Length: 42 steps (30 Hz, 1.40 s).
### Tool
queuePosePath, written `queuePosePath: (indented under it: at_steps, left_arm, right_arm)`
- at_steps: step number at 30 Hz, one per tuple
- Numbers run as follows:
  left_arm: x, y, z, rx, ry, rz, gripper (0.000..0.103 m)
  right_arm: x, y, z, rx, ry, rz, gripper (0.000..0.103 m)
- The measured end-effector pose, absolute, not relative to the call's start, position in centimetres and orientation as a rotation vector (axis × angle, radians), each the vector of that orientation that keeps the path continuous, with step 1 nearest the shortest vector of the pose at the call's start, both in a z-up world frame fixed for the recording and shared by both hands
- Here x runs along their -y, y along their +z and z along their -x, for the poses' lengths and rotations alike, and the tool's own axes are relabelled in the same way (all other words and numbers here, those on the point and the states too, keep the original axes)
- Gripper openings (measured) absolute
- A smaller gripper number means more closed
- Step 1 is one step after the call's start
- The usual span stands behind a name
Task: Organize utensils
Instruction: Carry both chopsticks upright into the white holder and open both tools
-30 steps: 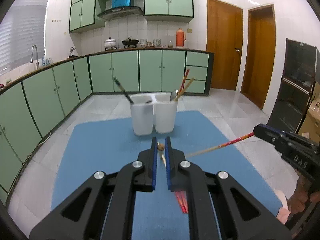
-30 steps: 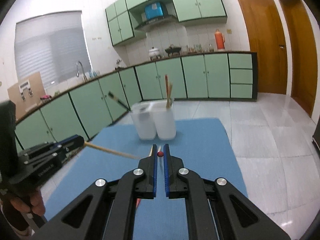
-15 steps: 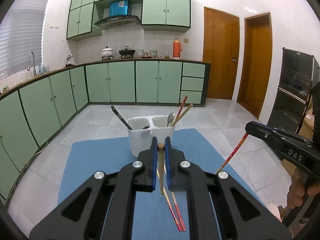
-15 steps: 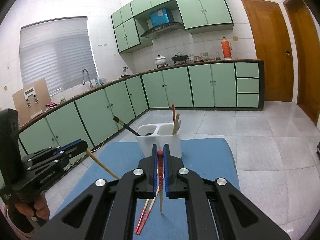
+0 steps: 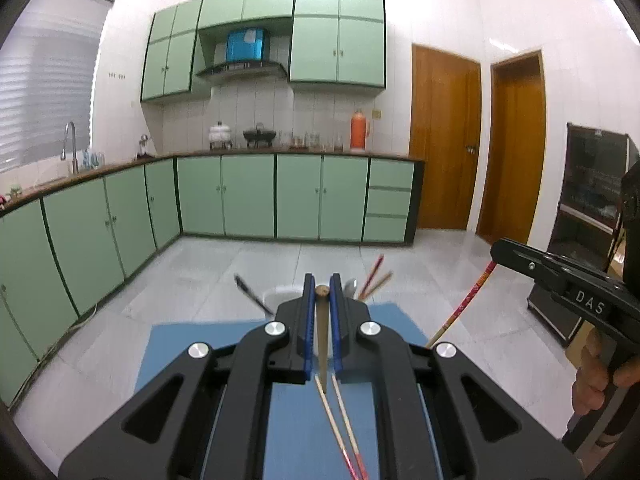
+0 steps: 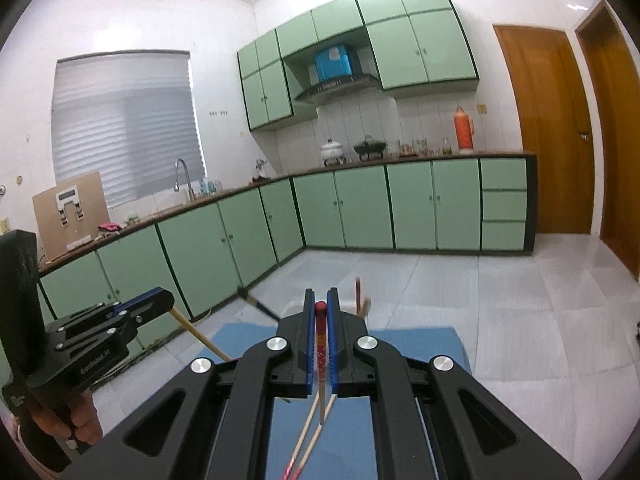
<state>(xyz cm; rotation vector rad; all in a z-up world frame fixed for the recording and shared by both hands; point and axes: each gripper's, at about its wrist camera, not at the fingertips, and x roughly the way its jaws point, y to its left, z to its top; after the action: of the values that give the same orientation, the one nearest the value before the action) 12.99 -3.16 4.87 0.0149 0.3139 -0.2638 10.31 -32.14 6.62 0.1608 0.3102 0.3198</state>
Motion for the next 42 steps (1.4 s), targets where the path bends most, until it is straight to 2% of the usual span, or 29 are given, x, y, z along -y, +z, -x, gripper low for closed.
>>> queuePosePath:
  at_steps: [8, 17, 29, 42]
  left_arm:
    - [3.5, 9.0, -15.0, -0.185, -0.251, 0.020, 0.006]
    - [4.5, 10.0, -20.7, -0.132, -0.208, 0.029, 0.006]
    - [4.9, 9.1, -26.7, -0.127, -0.196, 0.047, 0.006]
    - [4.5, 2.8, -30.8, -0.300, -0.179, 0.008, 0.006]
  right_arm:
    - [31.6, 10.9, -12.9, -0.207, 0.335, -0.172, 0.006]
    - [30.7, 13.2, -19.0, -0.163, 0.296, -0.150, 0.006]
    - [30.0, 9.0, -26.4, -0.276, 0.268, -0.119, 0.006]
    - [28.3, 4.6, -28.6, -0.385, 0.285, -0.084, 0.006]
